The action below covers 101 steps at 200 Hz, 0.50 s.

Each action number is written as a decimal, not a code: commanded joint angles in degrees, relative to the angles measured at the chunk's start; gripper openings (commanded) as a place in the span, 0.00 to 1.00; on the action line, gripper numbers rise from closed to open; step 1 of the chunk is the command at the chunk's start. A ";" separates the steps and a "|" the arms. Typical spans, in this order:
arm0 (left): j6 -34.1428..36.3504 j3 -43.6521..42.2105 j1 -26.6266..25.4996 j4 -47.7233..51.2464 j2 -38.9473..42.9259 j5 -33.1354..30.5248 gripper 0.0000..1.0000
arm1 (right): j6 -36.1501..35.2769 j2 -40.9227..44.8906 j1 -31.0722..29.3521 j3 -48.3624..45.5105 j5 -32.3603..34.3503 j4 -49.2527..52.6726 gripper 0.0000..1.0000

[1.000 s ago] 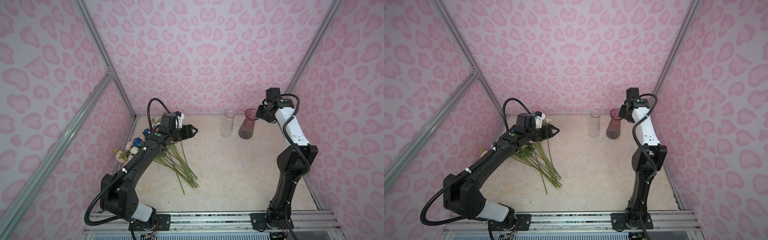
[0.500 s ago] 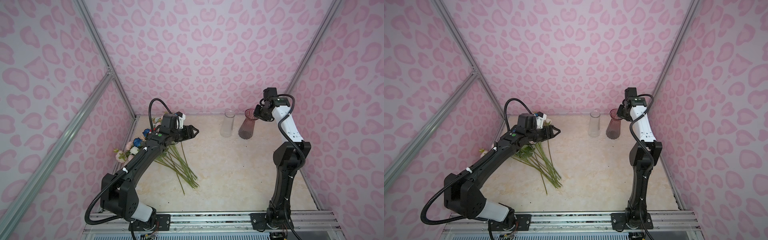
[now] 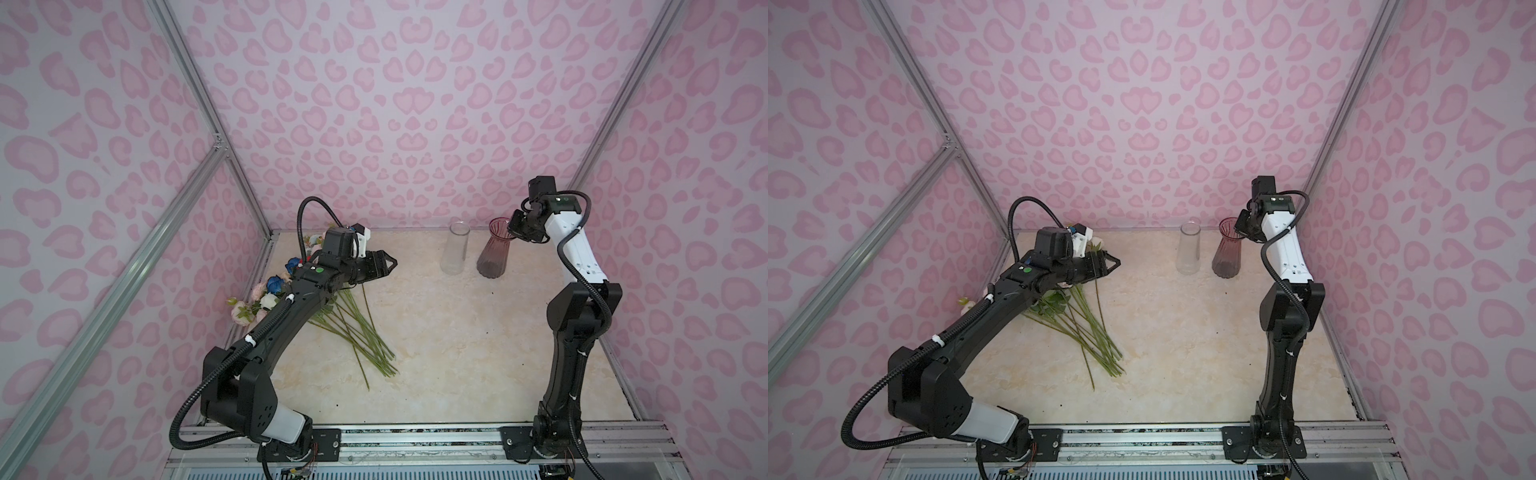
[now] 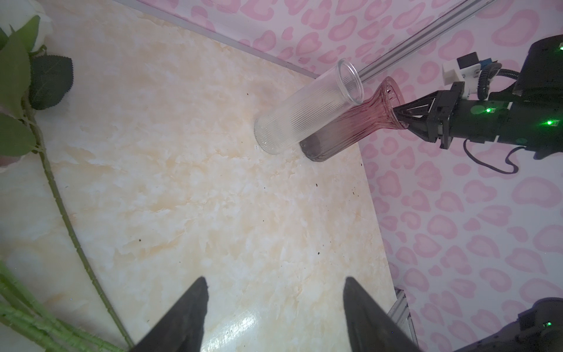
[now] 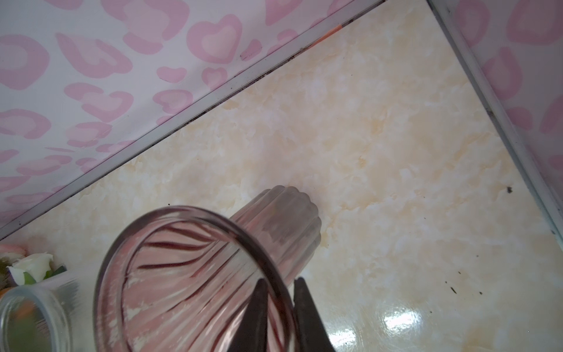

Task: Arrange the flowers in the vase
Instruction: 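Grasp the rim of the pink ribbed vase with the right gripper, then slide the pink vase with the right gripper nearer to the robot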

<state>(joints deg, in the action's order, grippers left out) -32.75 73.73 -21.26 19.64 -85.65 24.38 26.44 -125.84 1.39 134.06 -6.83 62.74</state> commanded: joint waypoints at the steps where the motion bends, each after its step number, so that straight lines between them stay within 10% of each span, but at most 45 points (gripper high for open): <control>1: 0.67 0.53 0.00 -0.65 -0.05 -0.12 0.71 | -0.45 -0.60 -0.07 0.15 0.16 1.50 0.12; 101: 2.17 0.30 0.07 -0.03 2.53 -3.11 0.70 | 2.40 7.85 0.46 -11.08 -5.87 -6.07 0.00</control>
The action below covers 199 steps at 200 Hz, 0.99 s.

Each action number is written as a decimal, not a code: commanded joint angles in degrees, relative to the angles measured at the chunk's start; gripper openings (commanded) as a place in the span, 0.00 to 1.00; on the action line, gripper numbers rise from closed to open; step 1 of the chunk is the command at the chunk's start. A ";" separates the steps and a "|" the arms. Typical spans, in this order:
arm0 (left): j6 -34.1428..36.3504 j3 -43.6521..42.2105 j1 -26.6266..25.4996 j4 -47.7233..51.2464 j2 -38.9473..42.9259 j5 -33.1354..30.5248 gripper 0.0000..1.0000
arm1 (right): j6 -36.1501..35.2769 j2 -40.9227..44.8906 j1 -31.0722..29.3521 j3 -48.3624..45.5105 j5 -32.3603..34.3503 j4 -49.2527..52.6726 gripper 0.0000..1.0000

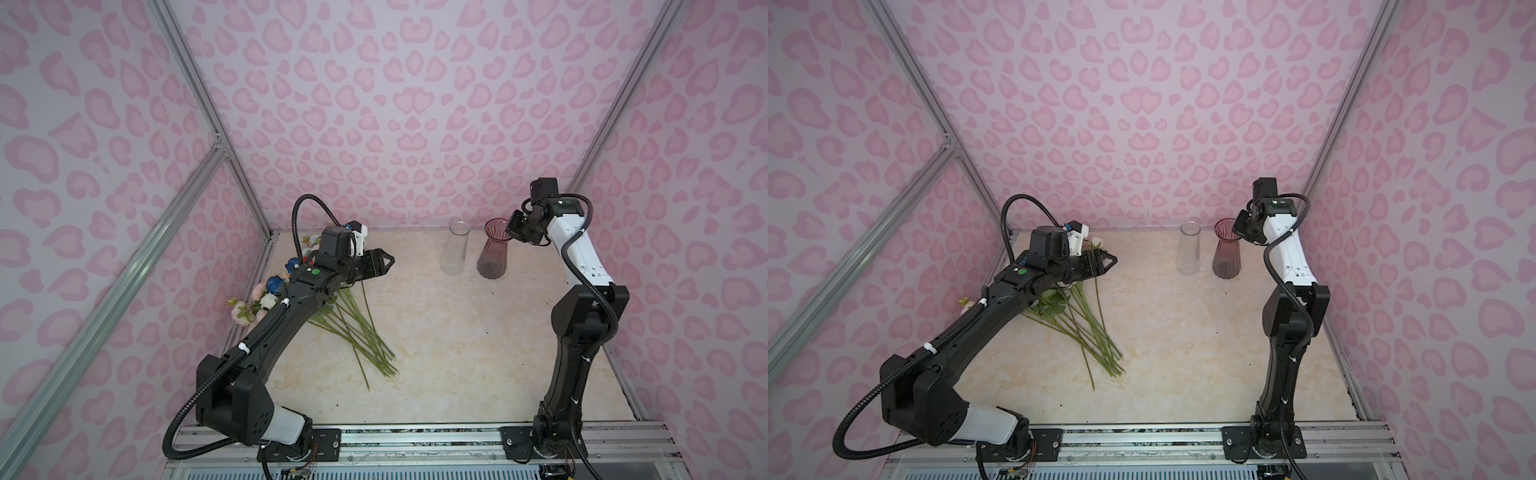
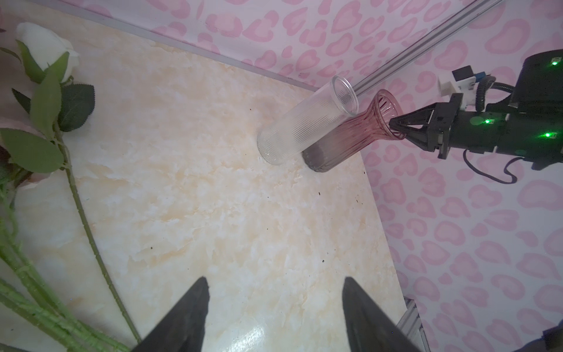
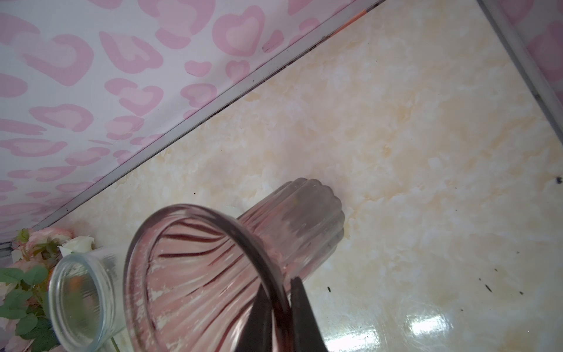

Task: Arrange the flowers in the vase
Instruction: 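Slide the pink vase with the right gripper nearer to the robot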

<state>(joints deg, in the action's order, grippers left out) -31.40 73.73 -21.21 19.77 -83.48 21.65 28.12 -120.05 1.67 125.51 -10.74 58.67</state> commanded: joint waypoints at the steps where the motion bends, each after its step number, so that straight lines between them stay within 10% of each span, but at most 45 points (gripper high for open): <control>1: 0.81 0.28 0.03 -0.12 0.35 -0.38 0.70 | 0.80 2.21 0.17 -2.68 -2.07 -2.13 0.00; 103: -0.30 0.25 -0.01 0.00 -0.48 -0.60 0.68 | 3.31 27.19 -1.60 -33.31 -9.27 -11.66 0.00; 199: -1.04 -0.08 -0.06 -0.69 -1.88 0.50 0.68 | 10.96 43.85 -20.47 -54.42 -6.05 -19.54 0.00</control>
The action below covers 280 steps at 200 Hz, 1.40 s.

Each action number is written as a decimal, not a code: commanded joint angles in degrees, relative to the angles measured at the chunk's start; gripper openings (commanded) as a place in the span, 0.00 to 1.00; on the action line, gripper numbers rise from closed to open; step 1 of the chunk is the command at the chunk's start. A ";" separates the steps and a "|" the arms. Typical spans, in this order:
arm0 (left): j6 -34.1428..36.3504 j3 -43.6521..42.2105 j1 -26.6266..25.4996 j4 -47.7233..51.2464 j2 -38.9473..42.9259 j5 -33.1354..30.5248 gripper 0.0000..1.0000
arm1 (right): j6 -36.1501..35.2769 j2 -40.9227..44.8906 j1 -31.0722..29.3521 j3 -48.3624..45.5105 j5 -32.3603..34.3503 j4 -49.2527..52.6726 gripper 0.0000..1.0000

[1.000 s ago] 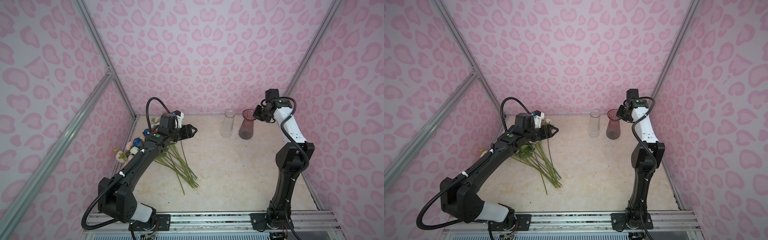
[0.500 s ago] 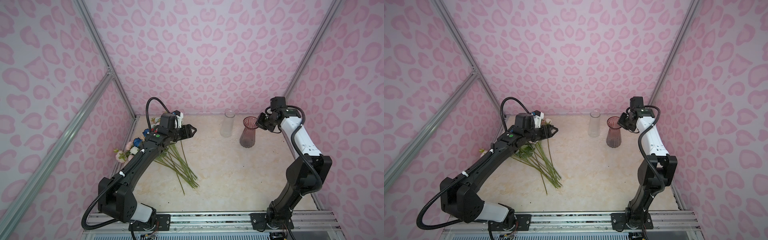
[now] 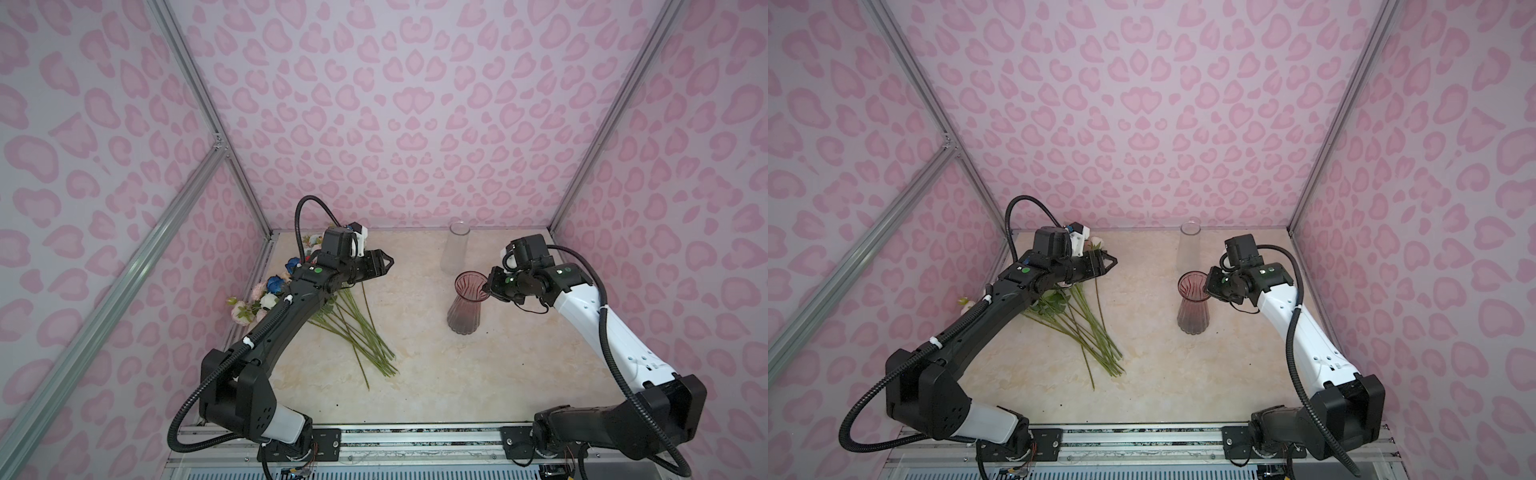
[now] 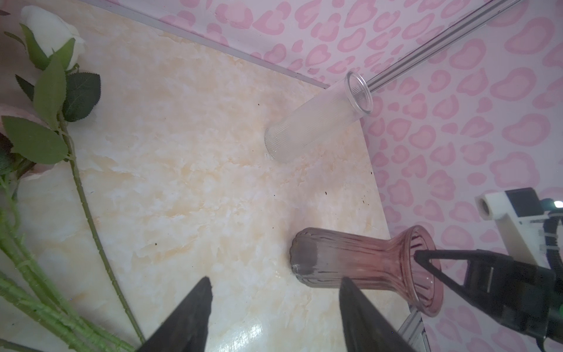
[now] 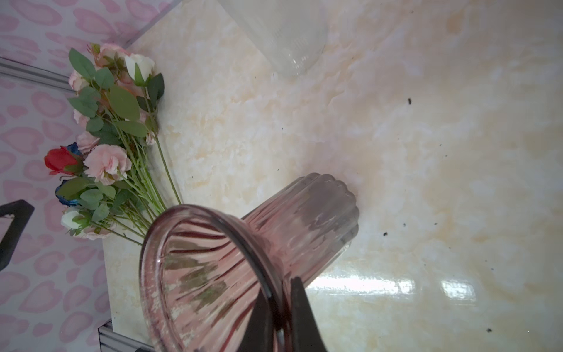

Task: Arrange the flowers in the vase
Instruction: 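Slide the pink vase with the right gripper nearer to the robot, then open the right gripper and draw back while the left gripper grasps a white rose stem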

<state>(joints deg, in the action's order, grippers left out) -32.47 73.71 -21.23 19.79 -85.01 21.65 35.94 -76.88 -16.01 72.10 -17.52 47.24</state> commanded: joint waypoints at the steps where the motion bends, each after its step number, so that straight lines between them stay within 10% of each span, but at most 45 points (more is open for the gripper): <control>1: 0.04 -0.06 -0.04 -0.72 -0.34 0.50 0.67 | 3.11 0.68 -2.93 -1.04 0.86 -8.16 0.00; 64: 0.78 0.55 -0.04 0.17 -1.52 0.46 0.67 | 2.67 -3.17 -6.10 1.22 -0.77 -7.34 0.00; 215: 4.05 1.79 0.03 2.88 -4.25 -4.92 0.67 | -4.67 -5.82 -3.17 7.52 0.53 -0.14 0.35; 280: 3.48 6.45 0.05 9.64 -14.80 -17.56 0.52 | -10.53 2.58 -3.04 12.00 10.07 4.67 0.36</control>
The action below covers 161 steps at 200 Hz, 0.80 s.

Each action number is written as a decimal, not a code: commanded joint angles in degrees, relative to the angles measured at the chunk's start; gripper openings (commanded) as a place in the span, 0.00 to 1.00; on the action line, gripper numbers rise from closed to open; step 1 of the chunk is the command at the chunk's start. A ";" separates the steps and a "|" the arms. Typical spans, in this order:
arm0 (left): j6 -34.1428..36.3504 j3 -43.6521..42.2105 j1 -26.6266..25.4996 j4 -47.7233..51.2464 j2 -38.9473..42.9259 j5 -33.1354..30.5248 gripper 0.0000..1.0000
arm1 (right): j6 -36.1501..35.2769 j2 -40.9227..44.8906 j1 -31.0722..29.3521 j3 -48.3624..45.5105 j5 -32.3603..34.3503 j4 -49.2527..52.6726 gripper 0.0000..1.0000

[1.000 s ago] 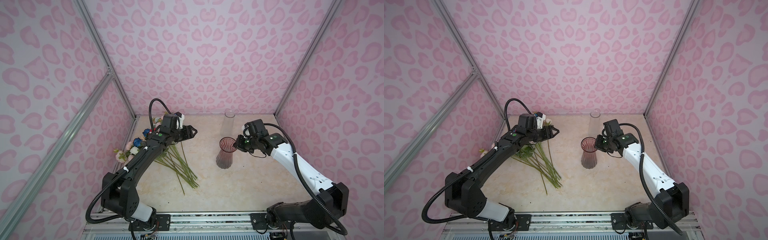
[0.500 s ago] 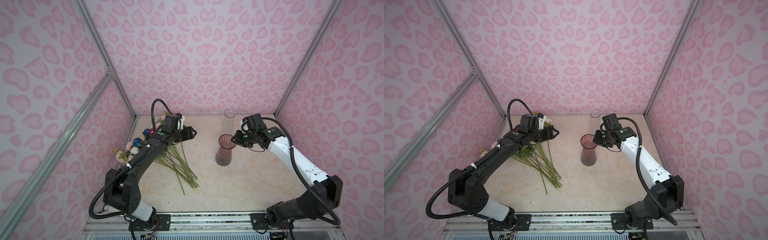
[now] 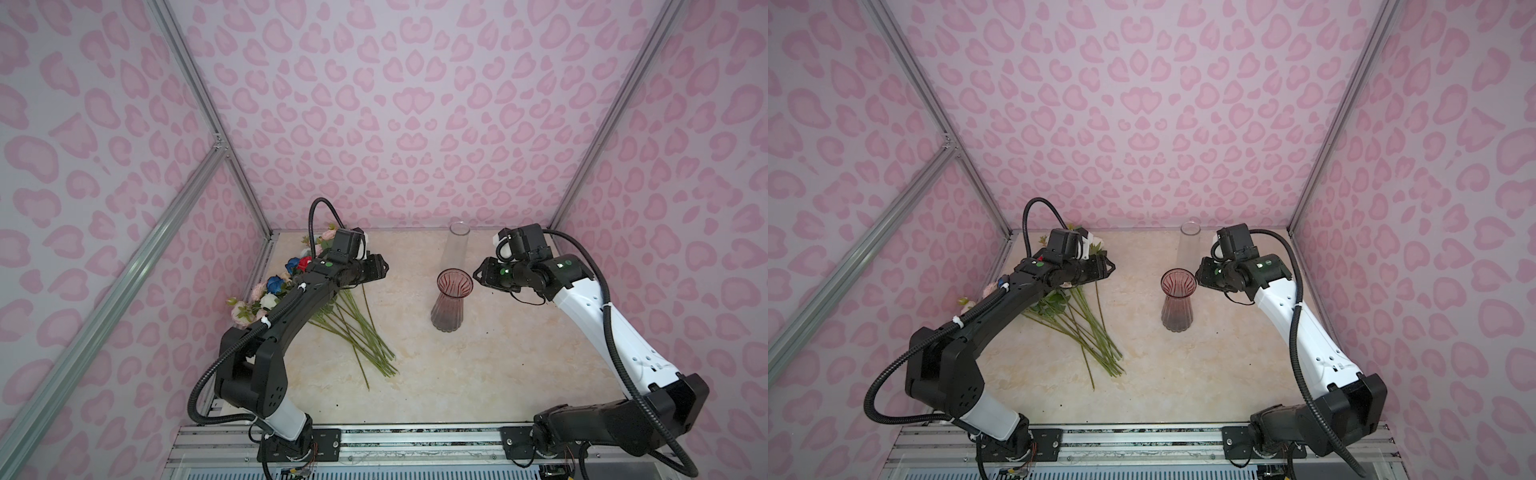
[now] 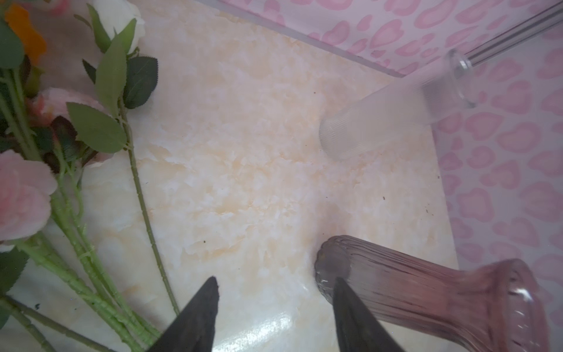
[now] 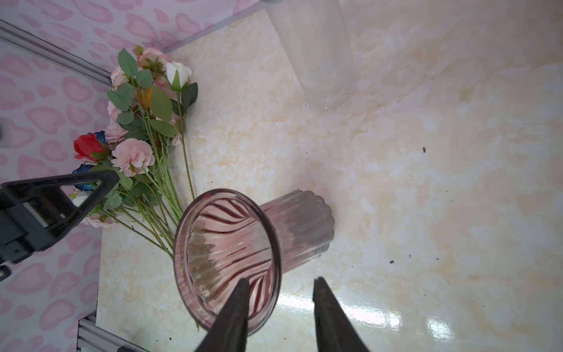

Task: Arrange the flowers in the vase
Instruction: 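Open the right gripper and draw back while the left gripper grasps a white rose stem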

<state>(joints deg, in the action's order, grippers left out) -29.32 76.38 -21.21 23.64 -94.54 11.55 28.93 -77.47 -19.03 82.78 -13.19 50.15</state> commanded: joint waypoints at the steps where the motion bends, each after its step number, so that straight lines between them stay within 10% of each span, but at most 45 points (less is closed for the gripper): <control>1: 0.32 4.05 0.03 6.10 -5.73 -7.75 0.52 | -3.57 3.41 -0.04 1.23 5.86 1.73 0.36; 58: 0.06 10.78 0.00 14.53 -19.18 -23.28 0.46 | -2.21 12.52 -0.05 -6.73 3.73 -6.50 0.35; 161: 2.18 19.42 0.03 16.42 -32.07 -24.51 0.28 | -2.56 14.65 -0.06 -11.39 2.58 -10.10 0.32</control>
<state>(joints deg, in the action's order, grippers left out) -28.25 95.07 -21.21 39.24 -125.45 -12.10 27.20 -63.59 -19.07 72.27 -10.55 41.43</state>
